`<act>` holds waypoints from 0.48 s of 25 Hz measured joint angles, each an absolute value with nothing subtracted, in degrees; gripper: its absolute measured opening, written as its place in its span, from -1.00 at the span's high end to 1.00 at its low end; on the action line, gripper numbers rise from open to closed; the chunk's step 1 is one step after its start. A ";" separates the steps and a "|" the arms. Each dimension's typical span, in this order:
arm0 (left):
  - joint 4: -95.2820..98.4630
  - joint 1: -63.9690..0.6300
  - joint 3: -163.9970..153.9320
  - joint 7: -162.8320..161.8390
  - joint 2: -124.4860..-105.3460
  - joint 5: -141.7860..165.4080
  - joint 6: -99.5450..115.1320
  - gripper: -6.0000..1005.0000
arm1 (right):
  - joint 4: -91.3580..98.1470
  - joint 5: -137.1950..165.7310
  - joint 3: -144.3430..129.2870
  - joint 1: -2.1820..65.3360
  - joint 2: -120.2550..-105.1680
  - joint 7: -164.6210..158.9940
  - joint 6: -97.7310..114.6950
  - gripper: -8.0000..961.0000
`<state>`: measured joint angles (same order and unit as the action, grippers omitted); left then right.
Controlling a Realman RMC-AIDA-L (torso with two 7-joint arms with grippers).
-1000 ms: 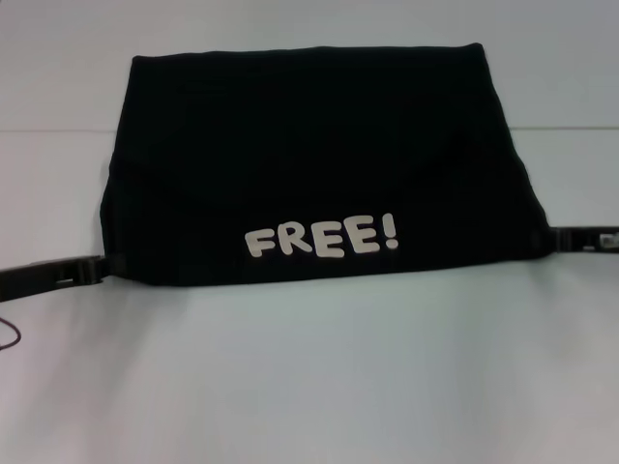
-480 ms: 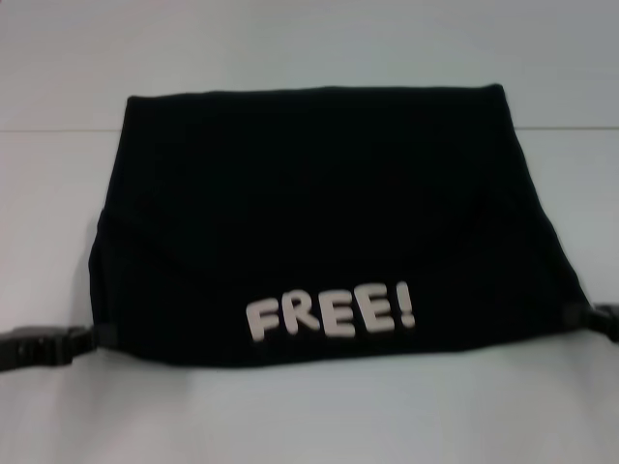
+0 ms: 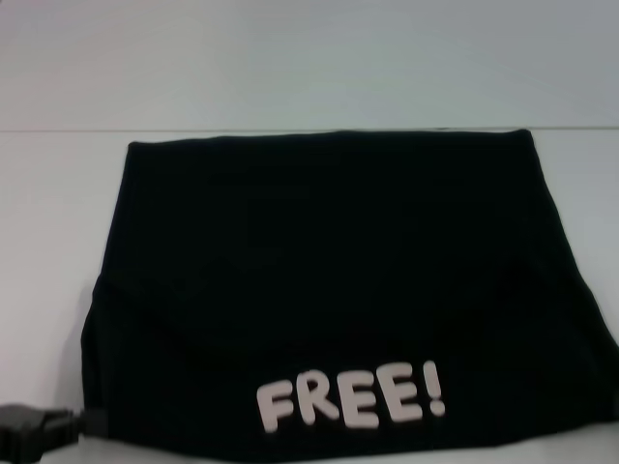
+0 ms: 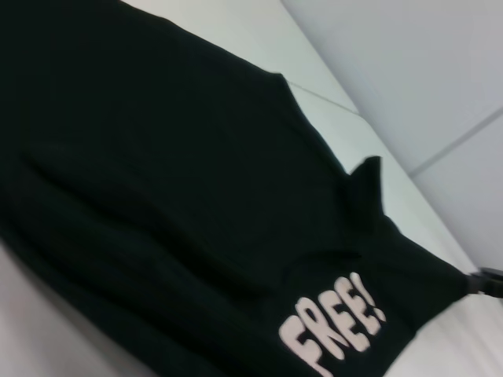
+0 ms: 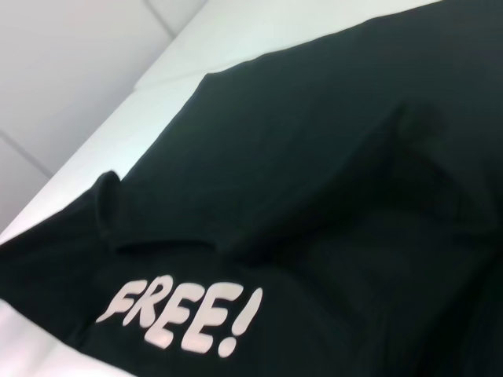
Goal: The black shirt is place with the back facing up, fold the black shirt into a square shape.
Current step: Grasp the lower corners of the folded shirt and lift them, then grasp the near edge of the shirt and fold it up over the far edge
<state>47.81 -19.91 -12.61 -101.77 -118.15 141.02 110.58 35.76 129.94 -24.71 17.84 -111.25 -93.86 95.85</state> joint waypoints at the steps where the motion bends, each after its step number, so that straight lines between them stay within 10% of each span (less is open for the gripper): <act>1: 47.90 -19.72 -12.41 -101.41 -118.14 141.61 111.66 0.99 | 35.73 130.45 -24.70 17.52 -111.21 -93.29 96.49 0.92; 12: 48.21 -19.40 -12.13 -99.33 -117.98 146.51 117.80 0.99 | 34.86 136.11 -23.85 16.60 -111.51 -91.30 100.10 0.91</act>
